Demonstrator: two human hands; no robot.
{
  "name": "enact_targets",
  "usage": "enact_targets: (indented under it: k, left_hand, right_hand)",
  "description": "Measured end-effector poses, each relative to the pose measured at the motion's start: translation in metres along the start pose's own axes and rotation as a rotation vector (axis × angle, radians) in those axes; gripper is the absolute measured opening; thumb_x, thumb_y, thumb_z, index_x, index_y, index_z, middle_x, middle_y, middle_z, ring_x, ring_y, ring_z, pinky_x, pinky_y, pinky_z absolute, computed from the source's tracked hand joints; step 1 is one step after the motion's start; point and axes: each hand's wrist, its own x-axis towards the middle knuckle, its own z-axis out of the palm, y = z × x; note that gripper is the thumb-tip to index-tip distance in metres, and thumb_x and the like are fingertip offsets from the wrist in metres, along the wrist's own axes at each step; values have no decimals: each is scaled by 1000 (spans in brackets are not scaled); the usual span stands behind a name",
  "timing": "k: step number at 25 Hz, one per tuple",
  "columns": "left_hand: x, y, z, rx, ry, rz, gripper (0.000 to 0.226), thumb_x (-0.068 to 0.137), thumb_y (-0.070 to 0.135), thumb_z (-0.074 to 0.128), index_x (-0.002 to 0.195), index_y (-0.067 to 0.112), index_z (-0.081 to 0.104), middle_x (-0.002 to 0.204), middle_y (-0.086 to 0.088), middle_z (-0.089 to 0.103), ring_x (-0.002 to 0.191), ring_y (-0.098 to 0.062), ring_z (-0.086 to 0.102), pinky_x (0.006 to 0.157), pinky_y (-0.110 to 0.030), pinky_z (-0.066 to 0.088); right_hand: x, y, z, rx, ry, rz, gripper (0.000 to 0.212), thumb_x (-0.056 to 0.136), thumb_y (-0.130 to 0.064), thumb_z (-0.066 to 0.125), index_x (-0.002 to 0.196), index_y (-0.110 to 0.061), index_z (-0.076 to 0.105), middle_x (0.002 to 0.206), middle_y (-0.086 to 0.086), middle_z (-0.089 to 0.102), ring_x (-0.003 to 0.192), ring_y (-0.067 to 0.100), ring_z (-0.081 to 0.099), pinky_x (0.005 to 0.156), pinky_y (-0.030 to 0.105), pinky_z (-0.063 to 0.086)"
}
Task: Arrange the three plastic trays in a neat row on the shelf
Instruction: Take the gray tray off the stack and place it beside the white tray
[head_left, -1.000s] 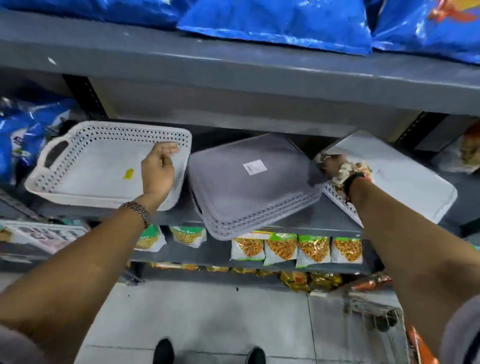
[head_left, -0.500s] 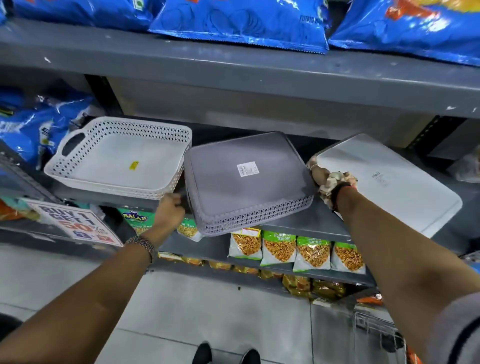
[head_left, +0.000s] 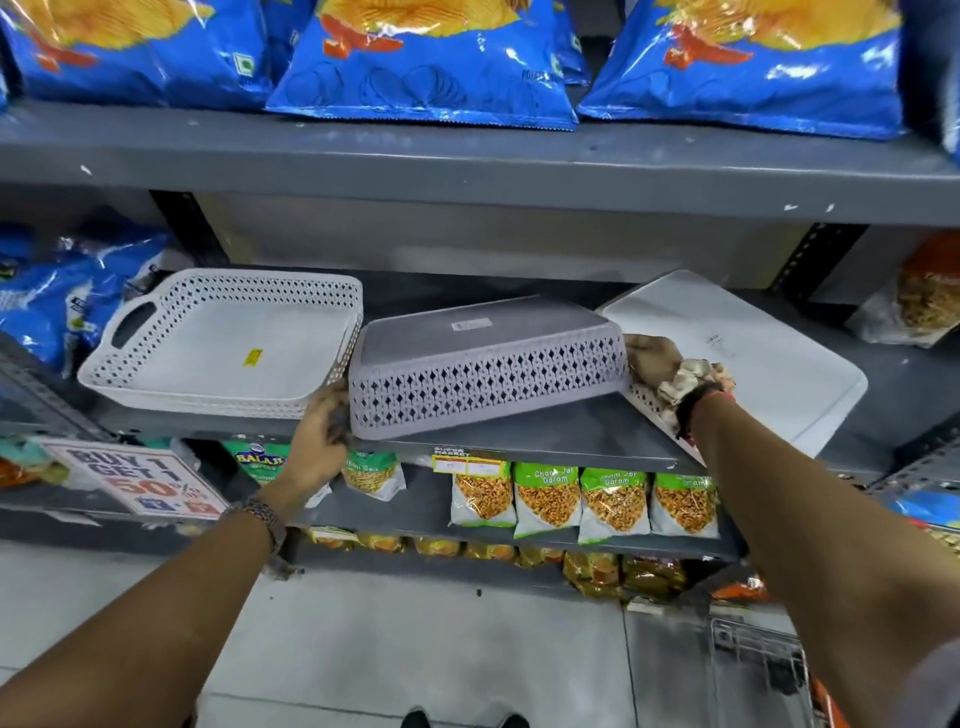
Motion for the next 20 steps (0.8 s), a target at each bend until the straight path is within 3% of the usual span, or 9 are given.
enact_targets:
  k: [1,4,6,9,11,14,16,18,20]
  left_hand:
    - [-1,11,-3,-58,28,-19,60,76,-21,50,129,6,47,124,-20,55,112,-32,54,78,-2,45]
    - [3,43,-5,-321,130,-93,49,82,-21,43,122,5,50,94,-2,61,83,-12,53,55,-4,44]
    - [8,56,-9,-419,198,-96,46,86,-16,45,115,18,53,91,10,61,82,-5,53,63,-6,44]
    - [13,73,-14,-531,203,-86,50,89,-9,47,123,26,56,119,10,62,101,-6,59,96,-24,44]
    - [21,82,-18,-588,257,-51,49,89,-9,48,128,20,56,131,4,57,114,-12,57,104,-29,41]
    - [42,95,-25,-679,387,-58,43,89,-10,48,128,5,55,118,-1,61,115,-21,59,96,-29,49]
    - [54,100,-29,-712,416,-73,39,90,-7,48,128,2,54,111,-4,62,100,-16,64,80,-18,53]
    - [69,100,-30,-671,384,-72,34,91,-3,49,123,4,58,111,-5,64,91,-9,65,67,-14,54]
    - [84,94,-27,-598,329,-83,30,92,2,50,118,4,62,110,-5,65,95,-12,65,79,-28,56]
  right_hand:
    - [-5,-4,-3,21,-22,-14,47,73,22,39,52,-8,69,49,1,67,40,4,63,50,21,53]
    - [-6,-14,-11,-92,-2,-130,33,81,27,37,100,11,58,60,-7,71,67,6,71,61,18,59]
    - [-6,-19,-10,-114,-4,-216,42,78,28,44,115,10,52,54,-15,71,61,-1,69,57,14,58]
    - [-9,-31,-4,-84,14,-276,42,79,25,47,120,18,46,50,-19,69,54,-7,65,52,8,53]
    - [-7,-35,1,-75,41,-301,37,83,15,53,119,14,49,53,-16,70,55,-5,65,56,10,55]
    - [-6,-39,9,-81,102,-341,33,86,0,57,118,7,55,67,-11,67,61,-1,62,65,14,53]
    - [-3,-41,14,-78,136,-357,33,89,-4,55,120,5,55,74,-8,66,60,-5,59,62,11,51]
    - [2,-42,18,-88,162,-379,33,91,-7,53,121,5,54,95,2,64,69,-1,56,64,8,50]
    - [9,-40,19,-98,176,-385,33,91,-6,52,121,6,54,110,12,61,73,1,59,73,8,50]
